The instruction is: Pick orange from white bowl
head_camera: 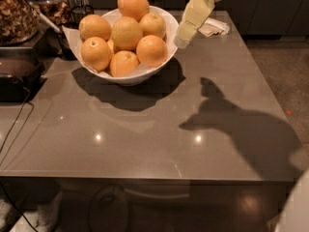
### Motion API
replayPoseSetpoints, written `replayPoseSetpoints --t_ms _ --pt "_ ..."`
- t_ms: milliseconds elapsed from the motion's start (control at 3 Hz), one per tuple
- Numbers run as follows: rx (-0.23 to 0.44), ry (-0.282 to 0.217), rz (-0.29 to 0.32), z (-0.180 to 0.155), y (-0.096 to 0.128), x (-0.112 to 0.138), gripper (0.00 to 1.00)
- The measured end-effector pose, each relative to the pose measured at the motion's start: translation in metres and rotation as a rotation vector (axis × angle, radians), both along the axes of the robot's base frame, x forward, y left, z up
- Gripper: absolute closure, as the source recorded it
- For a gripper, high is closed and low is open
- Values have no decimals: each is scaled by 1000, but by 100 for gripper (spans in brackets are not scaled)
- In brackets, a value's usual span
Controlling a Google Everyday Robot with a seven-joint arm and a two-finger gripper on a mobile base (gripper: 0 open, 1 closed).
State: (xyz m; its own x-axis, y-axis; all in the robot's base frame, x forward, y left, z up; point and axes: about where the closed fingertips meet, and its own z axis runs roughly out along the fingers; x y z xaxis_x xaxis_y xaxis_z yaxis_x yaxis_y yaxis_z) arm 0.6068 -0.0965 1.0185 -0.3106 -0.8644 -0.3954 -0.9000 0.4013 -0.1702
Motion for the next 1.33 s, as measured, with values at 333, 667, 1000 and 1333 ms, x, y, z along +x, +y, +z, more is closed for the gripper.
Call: replayPoseSetpoints --t_ms 333,667,1000,1333 --pt "12 -22 1 4 4 6 0" --pt "35 -26 -5 3 9 13 0" --pt "36 -22 24 4 30 26 0" --pt "20 -24 56 5 53 37 0"
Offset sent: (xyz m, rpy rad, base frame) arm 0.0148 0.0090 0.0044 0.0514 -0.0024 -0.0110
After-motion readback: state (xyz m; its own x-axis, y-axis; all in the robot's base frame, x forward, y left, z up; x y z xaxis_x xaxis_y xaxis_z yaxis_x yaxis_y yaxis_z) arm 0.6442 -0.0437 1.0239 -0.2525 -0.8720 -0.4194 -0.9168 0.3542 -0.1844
